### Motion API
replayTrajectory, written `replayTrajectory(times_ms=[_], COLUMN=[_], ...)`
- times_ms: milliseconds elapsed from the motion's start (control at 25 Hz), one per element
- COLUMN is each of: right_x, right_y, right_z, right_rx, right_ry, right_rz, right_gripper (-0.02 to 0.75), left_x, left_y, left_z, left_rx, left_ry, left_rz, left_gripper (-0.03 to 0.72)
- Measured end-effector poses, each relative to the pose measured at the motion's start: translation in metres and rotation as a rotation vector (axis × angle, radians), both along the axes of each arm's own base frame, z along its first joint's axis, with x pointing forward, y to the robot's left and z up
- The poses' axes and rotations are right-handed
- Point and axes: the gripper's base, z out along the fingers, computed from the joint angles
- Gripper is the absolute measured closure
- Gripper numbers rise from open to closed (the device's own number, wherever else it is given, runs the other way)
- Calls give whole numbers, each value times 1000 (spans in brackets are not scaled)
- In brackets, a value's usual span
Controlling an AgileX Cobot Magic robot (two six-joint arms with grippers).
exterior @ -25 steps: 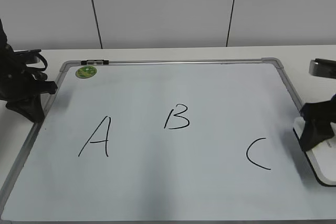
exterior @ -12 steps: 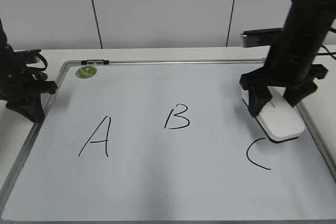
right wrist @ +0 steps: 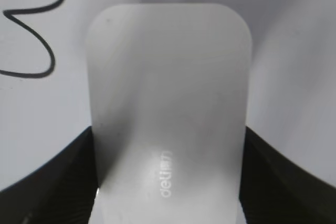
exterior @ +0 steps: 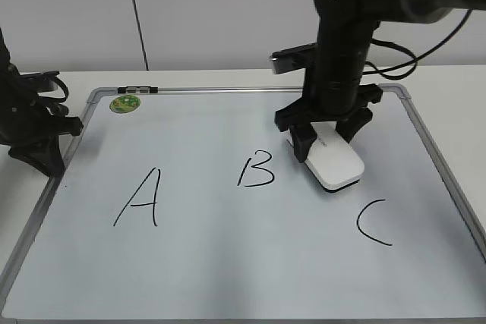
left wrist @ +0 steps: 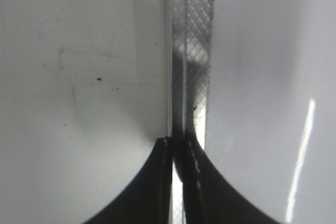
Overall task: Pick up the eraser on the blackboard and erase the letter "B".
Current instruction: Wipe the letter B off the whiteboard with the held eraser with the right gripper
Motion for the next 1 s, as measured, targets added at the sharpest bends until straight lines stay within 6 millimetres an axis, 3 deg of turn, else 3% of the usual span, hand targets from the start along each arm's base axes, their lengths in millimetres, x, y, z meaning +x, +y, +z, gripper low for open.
replayTrajectory(times_ms=[200,360,1000], right_x=[6,12,13], right_y=[35,46,54], right_z=[-19,-31,-36], right_rx=[-29,-26,26], right_ry=[-6,-4,24], right_rz=[82,94,74], right_gripper=[205,205,206], left_x=[0,0,0], left_y=[0,0,0], left_z=[0,0,0], left_rx=[-3,-2,-9], left_ry=[0,0,-2], left_rz=[2,1,6], left_gripper=[669,669,669])
